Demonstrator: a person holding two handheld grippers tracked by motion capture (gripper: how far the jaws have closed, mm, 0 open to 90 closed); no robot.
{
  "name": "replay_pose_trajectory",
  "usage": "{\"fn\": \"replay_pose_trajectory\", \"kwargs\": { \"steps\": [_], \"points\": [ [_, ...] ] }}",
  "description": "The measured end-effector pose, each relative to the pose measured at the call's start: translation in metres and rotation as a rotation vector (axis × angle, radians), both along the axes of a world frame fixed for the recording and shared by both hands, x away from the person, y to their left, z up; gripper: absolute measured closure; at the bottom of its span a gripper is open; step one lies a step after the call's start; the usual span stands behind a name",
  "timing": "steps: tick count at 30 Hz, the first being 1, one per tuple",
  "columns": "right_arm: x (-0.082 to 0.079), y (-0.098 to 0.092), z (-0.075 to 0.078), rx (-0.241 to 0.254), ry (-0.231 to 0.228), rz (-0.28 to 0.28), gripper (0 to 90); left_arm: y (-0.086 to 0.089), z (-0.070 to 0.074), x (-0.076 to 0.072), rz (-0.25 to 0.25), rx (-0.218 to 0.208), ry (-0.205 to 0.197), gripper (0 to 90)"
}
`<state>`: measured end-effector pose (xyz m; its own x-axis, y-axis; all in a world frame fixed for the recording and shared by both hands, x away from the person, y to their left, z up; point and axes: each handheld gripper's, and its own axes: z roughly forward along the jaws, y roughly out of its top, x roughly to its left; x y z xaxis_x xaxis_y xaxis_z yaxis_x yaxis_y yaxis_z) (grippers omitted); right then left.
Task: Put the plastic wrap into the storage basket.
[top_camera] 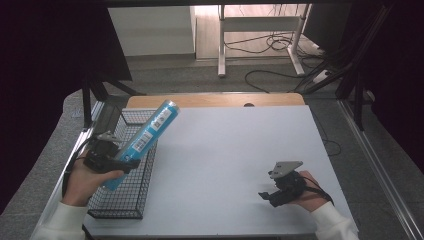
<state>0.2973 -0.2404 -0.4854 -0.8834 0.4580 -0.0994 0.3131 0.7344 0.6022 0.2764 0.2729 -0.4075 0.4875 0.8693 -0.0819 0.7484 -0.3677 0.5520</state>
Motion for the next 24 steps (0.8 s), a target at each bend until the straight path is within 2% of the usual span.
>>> {"fn": "replay_pose_trajectory", "kwargs": {
  "steps": [7, 9, 13, 15, 19, 24],
  "points": [
    [0.002, 0.003, -0.002, -0.002, 0.006, 0.002, 20.6, 0.025, -0.008, -0.009, 0.103, 0.002, 0.017, 31.8],
    [0.002, 0.003, -0.002, -0.001, 0.004, 0.006, 20.6, 0.029, -0.012, -0.010, 0.135, 0.021, 0.017, 31.8],
    [0.003, 0.005, -0.001, 0.000, -0.002, 0.014, 20.6, 0.038, -0.024, -0.008, 0.200, 0.002, 0.035, 31.9],
    [0.004, 0.006, -0.002, -0.004, -0.001, 0.015, 20.5, 0.038, -0.027, -0.006, 0.217, 0.004, 0.044, 31.9],
    [0.004, 0.006, -0.003, -0.003, 0.002, 0.011, 20.5, 0.033, -0.033, -0.002, 0.234, 0.040, 0.058, 31.9],
    [0.004, 0.005, -0.003, 0.002, 0.000, 0.017, 20.5, 0.025, -0.042, 0.005, 0.287, 0.027, 0.083, 31.8]
  ]
}}
